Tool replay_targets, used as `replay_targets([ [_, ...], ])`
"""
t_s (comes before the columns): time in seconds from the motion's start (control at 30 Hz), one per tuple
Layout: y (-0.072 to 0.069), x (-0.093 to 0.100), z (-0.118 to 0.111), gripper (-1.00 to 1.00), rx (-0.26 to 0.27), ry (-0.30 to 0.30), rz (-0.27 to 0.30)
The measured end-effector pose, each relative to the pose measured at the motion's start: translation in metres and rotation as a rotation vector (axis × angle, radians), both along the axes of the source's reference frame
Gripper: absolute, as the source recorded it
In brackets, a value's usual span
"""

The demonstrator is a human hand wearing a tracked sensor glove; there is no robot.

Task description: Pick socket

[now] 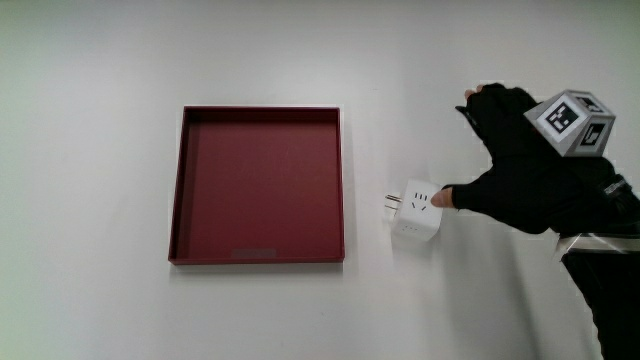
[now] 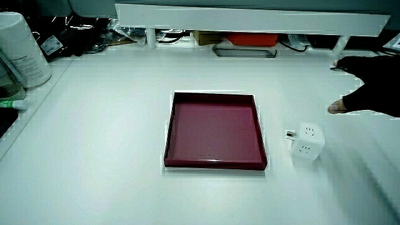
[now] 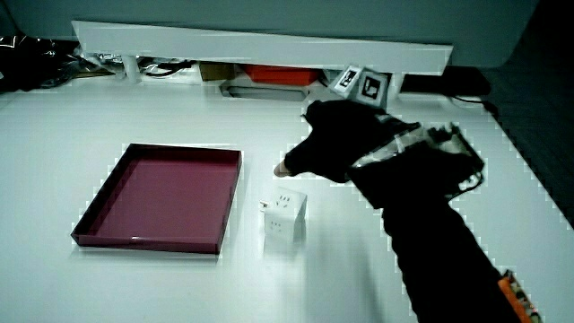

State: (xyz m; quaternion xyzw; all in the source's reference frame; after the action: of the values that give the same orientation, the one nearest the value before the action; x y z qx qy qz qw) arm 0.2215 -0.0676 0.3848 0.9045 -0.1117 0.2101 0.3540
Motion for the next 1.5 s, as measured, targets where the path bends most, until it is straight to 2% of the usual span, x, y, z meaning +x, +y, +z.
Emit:
replay_targets([
  [0.03, 0.002, -0.003, -0.001, 0.00, -0.005, -0.024, 0.000],
  [0.2, 0.010, -0.004, 0.022, 0.00, -0.047, -0.040, -0.010],
  [0.23, 0.011, -0.002, 0.031, 0.00, -0.061, -0.022, -0.003],
  [0.33, 0.015, -0.008, 0.037, 0.00, -0.093, -0.050, -0.003],
  [0.37, 0.016, -0.007, 0.043, 0.00, -0.091, -0.034, -0.014],
  [0.5, 0.022, -0.014, 0.053, 0.00, -0.124, -0.054, -0.013],
  [0.57, 0.024, -0.015, 0.062, 0.00, -0.126, -0.034, -0.018],
  [0.63, 0.027, -0.017, 0.068, 0.00, -0.161, -0.041, -0.015],
  [0.77, 0.031, -0.022, 0.078, 0.00, -0.179, -0.041, -0.021],
  [0.83, 0.033, -0.023, 0.085, 0.00, -0.172, -0.031, -0.024],
  [0.9, 0.035, -0.024, 0.090, 0.00, -0.198, -0.030, -0.022],
  [1.13, 0.039, -0.027, 0.102, 0.00, -0.216, -0.027, -0.018],
  [1.2, 0.040, -0.026, 0.109, 0.00, -0.219, -0.008, -0.014],
  [1.33, 0.040, -0.027, 0.110, 0.00, -0.216, -0.009, -0.009],
  [1.5, 0.040, -0.026, 0.109, 0.25, -0.185, -0.017, 0.005],
])
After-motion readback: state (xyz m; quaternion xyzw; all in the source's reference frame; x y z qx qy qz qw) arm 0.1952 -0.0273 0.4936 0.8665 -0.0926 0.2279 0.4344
